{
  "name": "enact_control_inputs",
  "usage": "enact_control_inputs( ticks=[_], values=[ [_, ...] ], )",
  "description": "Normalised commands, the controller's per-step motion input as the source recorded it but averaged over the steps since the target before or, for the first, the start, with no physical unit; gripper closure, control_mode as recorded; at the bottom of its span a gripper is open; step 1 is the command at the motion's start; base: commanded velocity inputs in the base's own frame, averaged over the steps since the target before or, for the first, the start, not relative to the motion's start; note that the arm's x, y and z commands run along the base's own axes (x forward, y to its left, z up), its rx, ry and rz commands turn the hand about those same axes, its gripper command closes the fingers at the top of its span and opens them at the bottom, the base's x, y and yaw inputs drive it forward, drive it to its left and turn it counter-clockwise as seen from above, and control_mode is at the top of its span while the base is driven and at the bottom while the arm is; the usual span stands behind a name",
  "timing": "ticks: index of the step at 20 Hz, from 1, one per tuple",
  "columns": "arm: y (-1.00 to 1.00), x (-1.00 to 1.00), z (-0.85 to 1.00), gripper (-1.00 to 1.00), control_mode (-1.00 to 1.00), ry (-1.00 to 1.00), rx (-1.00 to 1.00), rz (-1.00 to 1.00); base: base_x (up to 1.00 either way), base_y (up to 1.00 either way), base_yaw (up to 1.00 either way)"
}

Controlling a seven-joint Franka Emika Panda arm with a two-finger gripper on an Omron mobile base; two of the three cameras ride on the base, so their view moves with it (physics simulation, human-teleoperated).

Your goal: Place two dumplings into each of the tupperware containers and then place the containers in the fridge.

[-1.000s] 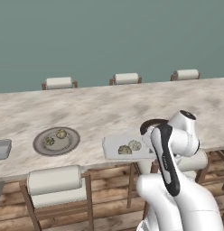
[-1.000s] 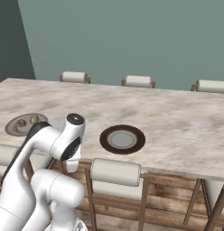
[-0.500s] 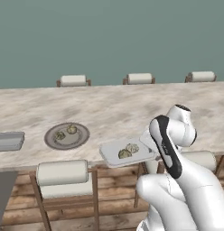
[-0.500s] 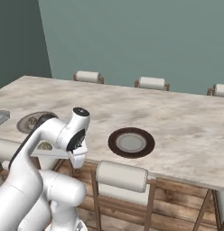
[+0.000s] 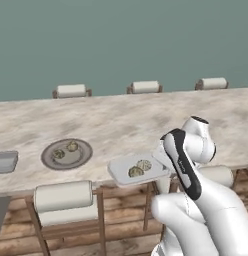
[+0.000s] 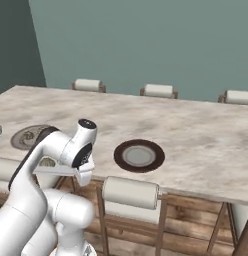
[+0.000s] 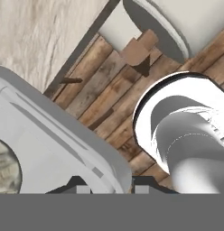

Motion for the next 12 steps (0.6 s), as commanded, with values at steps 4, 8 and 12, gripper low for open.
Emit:
enact_control_inputs(
  ticks=[4, 8, 12],
  values=[
    [0.00, 0.00, 0.00, 1.00, 1.00, 0.00, 0.00, 0.00, 0.00, -0.33, -0.57],
    [0.00, 0.00, 0.00, 1.00, 1.00, 0.00, 0.00, 0.00, 0.00, -0.46, -0.60],
    [0.00, 0.00, 0.00, 1.00, 1.00, 0.00, 0.00, 0.00, 0.00, -0.32, -0.55]
  ],
)
